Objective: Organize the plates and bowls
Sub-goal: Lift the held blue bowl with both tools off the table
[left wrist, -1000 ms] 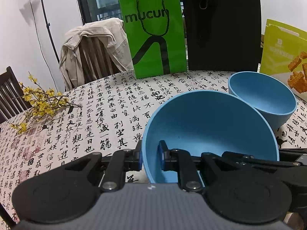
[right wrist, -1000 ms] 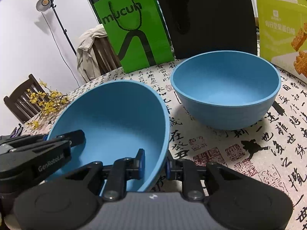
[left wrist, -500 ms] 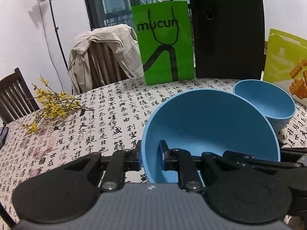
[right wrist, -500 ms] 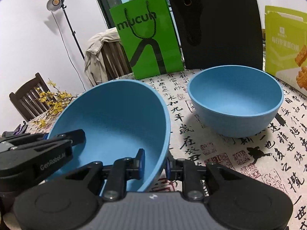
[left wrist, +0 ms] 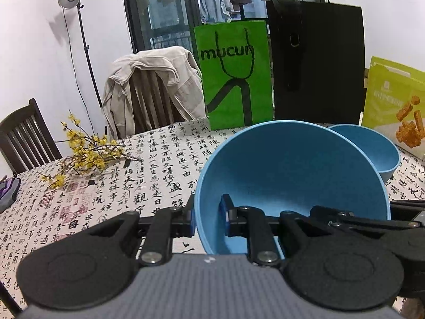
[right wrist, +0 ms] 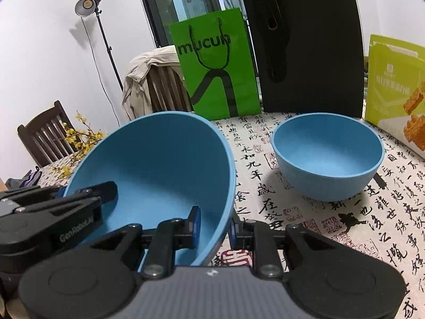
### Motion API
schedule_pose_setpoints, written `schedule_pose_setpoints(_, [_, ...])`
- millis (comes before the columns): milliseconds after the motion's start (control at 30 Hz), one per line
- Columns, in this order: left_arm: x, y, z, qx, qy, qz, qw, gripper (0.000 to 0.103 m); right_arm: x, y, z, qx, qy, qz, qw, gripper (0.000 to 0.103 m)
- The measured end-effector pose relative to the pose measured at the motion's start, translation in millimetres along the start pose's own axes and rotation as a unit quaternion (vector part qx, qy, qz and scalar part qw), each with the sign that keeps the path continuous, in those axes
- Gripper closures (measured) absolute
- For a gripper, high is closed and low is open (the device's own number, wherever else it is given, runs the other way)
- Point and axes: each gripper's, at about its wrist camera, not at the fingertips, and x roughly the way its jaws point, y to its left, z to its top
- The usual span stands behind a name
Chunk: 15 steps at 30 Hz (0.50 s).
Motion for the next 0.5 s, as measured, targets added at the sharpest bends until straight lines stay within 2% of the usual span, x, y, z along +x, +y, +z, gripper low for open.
schedule_pose_setpoints(500, [-34,19,-2,-0.014,-0.028,-0.002,0.9995,0.085,-30,23,-5,0.000,-0.020,-0.002,1.000,0.082])
